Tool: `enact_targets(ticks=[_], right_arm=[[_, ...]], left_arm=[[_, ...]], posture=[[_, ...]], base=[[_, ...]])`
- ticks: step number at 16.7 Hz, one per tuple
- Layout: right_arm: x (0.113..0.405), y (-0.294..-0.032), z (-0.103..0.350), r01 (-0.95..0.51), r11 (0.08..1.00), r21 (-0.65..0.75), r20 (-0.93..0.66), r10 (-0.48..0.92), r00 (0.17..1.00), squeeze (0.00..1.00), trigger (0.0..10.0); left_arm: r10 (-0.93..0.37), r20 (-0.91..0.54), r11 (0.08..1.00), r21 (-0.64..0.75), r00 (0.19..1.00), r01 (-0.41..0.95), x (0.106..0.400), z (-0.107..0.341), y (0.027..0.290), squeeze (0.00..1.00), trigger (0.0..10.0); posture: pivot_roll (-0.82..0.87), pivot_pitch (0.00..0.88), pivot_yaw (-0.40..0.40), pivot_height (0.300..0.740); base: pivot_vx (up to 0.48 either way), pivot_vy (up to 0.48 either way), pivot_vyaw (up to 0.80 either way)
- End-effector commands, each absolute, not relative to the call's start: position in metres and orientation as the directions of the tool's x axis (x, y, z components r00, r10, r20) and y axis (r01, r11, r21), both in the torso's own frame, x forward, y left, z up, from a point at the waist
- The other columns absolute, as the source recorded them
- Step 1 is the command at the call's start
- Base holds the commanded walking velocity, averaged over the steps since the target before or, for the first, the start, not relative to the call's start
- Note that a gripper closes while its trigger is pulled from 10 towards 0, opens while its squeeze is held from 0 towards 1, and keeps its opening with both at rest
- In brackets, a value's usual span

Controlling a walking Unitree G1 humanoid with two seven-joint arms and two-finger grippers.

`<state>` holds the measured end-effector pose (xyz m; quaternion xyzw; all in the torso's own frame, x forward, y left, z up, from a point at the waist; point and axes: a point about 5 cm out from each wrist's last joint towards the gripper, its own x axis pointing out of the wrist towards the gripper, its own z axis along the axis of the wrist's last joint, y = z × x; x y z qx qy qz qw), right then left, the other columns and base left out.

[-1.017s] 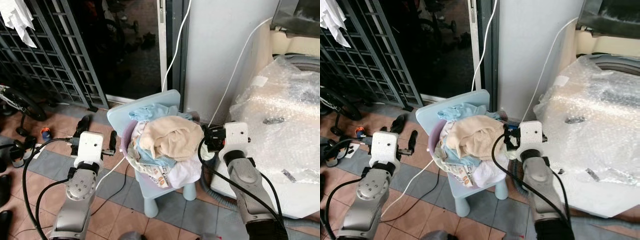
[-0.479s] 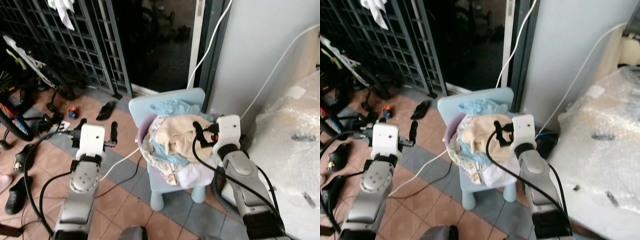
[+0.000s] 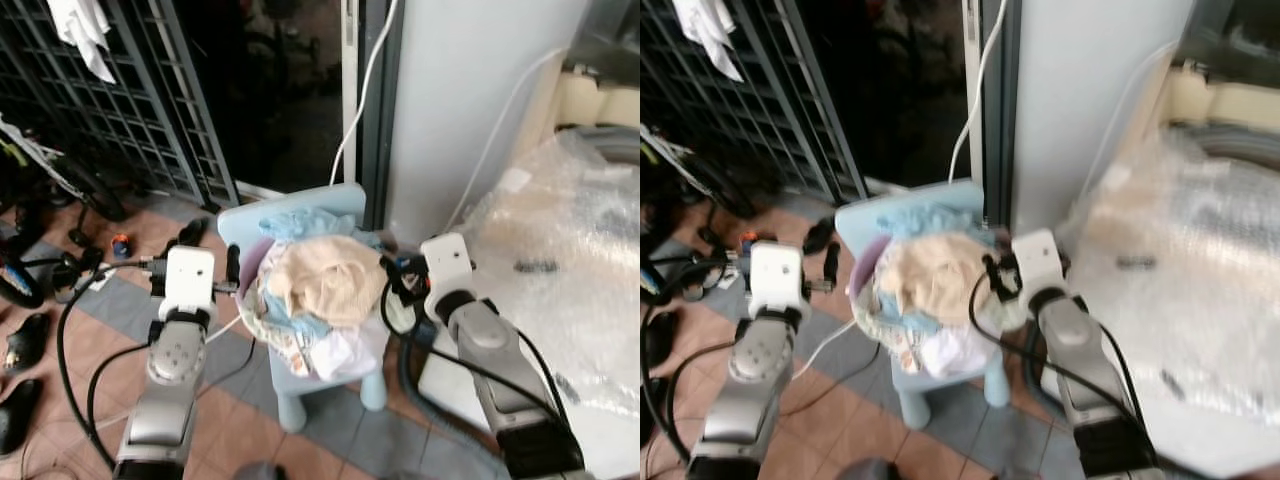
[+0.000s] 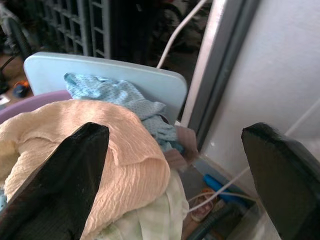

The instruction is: Clothes washing

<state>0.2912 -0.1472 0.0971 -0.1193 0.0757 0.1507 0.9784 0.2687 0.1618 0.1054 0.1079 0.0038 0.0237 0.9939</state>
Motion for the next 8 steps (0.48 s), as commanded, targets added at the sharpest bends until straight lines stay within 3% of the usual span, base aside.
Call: enact_targets(ticks=[1,4,8], right_arm=[[0.2890,-0.1280,0.0984,-0.388,0.896,-0.218,-0.177,0.355,0.918,0.00,10.0],[0.2890,-0.1256,0.0976,-0.399,0.893,-0.209,-0.183,0.365,0.913,0.00,10.0],[0.2924,-0.1286,0.0970,-0.396,0.893,-0.213,-0.191,0.359,0.913,0.00,10.0]], left_arm=[[0.093,-0.019,0.968,0.235,0.995,-0.086,0.2662,0.1021,0.1733,0.00,10.0],[0.125,-0.022,0.969,0.216,0.992,-0.117,0.2678,0.1030,0.1763,0.00,10.0],[0.141,-0.059,0.977,0.169,0.988,-0.129,0.2695,0.0995,0.1808,0.00,10.0]], posture=[[-0.03,0.033,0.089,0.740],[-0.03,0.030,0.102,0.740],[-0.04,0.028,0.112,0.740]], base=[[0.000,0.000,0.80],[0.000,0.000,0.80],[0.000,0.000,0.54]])
